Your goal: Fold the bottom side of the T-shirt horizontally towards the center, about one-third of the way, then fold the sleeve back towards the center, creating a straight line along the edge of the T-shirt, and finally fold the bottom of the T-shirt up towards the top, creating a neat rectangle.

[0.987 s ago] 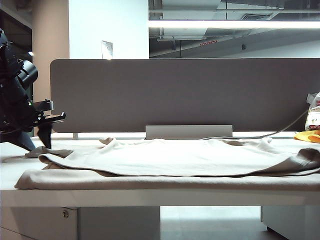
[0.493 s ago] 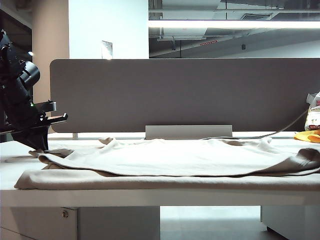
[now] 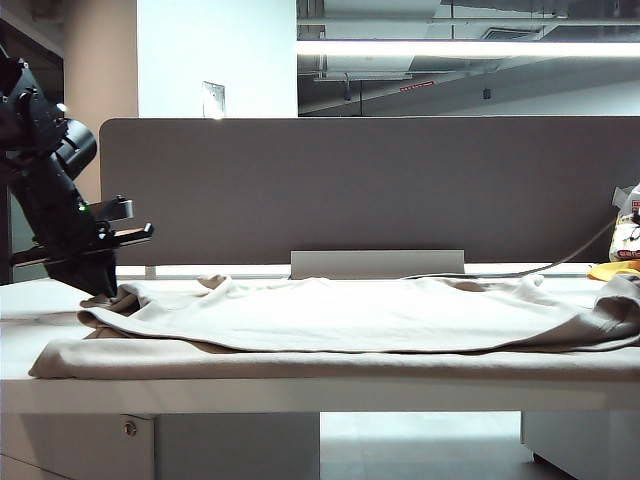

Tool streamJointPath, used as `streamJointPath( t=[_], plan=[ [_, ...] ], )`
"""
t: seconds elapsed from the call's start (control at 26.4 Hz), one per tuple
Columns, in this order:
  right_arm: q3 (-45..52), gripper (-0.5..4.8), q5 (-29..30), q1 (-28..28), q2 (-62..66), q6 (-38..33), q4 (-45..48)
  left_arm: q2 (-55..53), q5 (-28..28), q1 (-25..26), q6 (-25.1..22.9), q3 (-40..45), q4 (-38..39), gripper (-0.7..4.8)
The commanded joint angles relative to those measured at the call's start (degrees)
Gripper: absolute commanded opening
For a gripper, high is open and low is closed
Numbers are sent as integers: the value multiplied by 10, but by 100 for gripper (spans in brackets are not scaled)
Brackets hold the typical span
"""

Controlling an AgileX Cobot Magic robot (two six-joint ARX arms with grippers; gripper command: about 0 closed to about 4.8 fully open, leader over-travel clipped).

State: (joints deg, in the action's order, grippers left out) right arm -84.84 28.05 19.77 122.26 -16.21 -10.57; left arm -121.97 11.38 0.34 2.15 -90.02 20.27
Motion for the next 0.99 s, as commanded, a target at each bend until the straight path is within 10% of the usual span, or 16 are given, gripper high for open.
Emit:
streamJointPath(
  t=[0.04,0.99],
  plan=[
    [-32,-2,25,-12,-5,0,9,2,5,-13,-7,-9,-5,-6],
    [-108,-2,98,-141,-25,-1,-62,2,56,-147,-59,-128,88,-6]
  ],
)
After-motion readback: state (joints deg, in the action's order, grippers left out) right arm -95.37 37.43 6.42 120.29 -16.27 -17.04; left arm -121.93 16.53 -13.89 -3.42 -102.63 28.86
